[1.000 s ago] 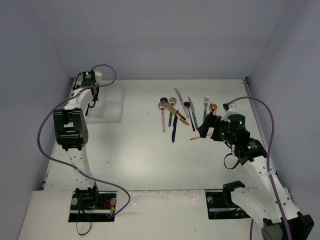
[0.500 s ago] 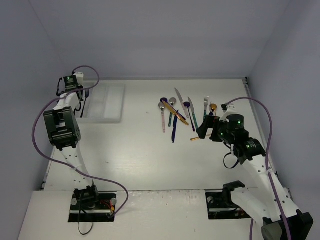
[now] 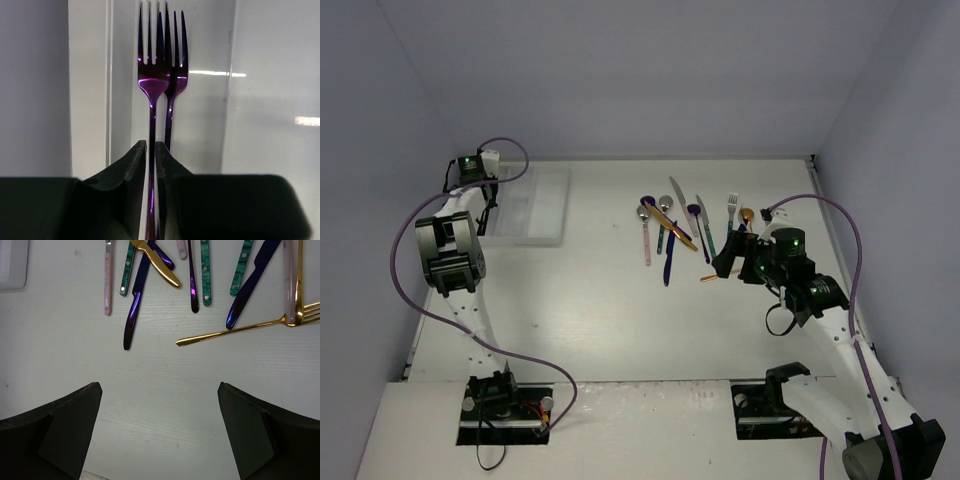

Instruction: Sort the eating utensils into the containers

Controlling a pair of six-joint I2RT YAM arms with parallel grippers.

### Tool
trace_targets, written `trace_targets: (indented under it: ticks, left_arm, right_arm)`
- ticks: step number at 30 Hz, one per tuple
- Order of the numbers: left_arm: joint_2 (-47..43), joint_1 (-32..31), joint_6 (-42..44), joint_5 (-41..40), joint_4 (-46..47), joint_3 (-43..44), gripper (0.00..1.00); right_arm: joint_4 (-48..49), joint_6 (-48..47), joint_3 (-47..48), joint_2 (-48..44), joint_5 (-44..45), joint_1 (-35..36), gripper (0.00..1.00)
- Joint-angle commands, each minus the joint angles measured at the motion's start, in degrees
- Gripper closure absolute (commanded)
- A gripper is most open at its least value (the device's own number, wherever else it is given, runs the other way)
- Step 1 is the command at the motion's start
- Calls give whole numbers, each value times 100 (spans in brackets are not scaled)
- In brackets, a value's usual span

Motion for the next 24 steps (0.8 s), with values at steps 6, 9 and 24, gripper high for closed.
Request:
trace_targets:
  ticks: [6,9,24]
  left_arm:
    - [-1136,-34,-748,-94,815,-361,48]
    - [-1807,-302,-1072,-440,886,-569,37]
    - [-5169,-2912,-2254,-612,-372,-2731,31]
  right_arm:
    - [232,77,17,305,557,31,0]
    - [232,422,40,608,909,31,0]
    - [232,2929,251,2205,3362,-111,20]
